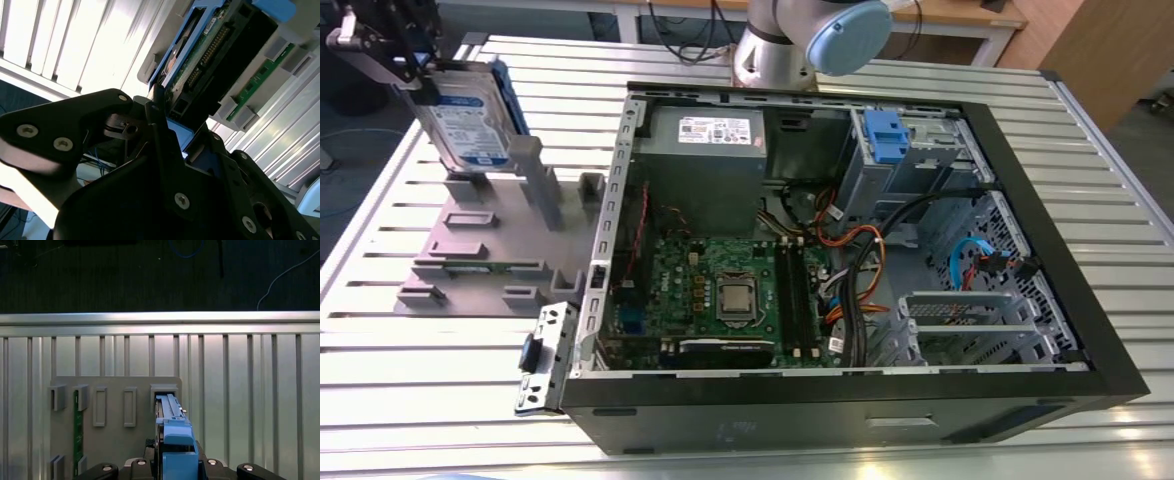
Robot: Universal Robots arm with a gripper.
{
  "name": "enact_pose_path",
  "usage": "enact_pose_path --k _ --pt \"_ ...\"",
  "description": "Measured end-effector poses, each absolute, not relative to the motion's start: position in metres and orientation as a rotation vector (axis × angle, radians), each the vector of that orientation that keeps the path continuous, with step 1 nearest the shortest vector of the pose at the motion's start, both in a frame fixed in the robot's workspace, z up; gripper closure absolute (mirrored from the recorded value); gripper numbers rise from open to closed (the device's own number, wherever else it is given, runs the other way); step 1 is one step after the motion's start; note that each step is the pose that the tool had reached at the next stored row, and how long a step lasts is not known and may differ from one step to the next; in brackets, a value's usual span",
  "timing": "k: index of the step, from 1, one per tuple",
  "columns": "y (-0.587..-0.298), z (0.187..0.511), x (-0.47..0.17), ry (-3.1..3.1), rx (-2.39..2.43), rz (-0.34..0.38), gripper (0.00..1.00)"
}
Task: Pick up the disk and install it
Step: 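Pick up the disk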
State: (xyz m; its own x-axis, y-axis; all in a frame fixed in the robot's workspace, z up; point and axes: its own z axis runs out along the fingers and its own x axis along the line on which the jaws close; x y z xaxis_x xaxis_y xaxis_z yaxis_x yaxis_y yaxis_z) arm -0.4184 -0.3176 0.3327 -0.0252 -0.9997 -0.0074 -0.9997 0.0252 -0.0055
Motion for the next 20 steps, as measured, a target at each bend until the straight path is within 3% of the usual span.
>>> enact_pose_path --k 20 --pt "-0.3176 0.3395 -0.4184 2.243 -2.187 0.002 0.63"
